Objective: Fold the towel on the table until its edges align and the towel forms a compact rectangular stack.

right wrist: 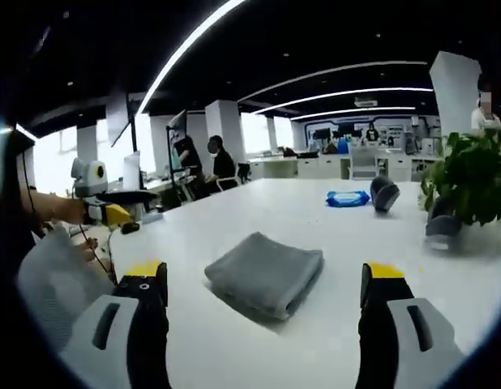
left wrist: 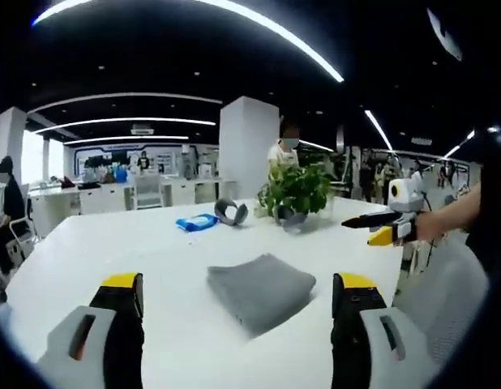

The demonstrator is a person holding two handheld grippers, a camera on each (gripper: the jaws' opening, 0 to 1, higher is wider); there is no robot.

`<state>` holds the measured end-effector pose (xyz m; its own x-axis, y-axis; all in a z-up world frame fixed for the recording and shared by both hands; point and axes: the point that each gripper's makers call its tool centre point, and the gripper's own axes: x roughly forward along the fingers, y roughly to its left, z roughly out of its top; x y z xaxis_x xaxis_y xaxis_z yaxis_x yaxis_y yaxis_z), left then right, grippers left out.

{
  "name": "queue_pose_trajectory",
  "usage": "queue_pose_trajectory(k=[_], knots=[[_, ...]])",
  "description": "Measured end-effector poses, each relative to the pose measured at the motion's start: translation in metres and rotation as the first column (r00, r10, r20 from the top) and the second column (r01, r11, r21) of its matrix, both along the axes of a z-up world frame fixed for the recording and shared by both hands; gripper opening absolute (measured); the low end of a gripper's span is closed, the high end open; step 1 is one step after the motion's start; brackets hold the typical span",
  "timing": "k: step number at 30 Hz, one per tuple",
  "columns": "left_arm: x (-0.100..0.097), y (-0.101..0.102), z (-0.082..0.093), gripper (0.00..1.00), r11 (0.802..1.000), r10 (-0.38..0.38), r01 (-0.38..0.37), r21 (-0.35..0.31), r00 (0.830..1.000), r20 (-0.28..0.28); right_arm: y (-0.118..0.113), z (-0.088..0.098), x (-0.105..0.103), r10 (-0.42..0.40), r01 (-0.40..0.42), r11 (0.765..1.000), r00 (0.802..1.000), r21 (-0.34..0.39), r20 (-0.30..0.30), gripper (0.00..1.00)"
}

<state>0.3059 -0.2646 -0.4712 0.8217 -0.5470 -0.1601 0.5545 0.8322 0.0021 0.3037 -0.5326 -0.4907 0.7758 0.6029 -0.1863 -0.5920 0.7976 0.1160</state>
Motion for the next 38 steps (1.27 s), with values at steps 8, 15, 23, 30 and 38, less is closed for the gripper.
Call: queue_pose_trajectory(k=[8,15,23,30,38], knots=[[-0.036,0.022,0.013,0.99,0.995,0.082,-0.086,0.045,0.993,0.086,0.008,0.021,-0.024,-0.052,0.049,0.993,0.998,0.105,0.029,0.99],[-0.047,0.015,-0.001,0.99,0.996,0.089,-0.09,0.017,0.994,0.057,0.025,0.015,-0.035,-0.023,0.023,1.0,0.999,0.002,0.036,0.99],[-0.05,0.009,-0.022,0.99,0.989,0.037,-0.04,0.143,0.999,0.023,0.029,-0.016,-0.039,0.031,-0.036,0.997,0.997,-0.07,-0.069,0.99],[-0.051,0.01,-0.023,0.99,0.988,0.055,-0.056,0.142,0.998,0.007,0.012,-0.042,-0.042,-0.024,0.025,1.0,0.969,0.003,-0.245,0.97],[-0.052,0.009,-0.027,0.99,0.982,0.049,-0.05,0.181,0.999,0.007,-0.003,-0.034,-0.04,-0.074,0.102,0.989,0.968,0.104,-0.241,0.94]])
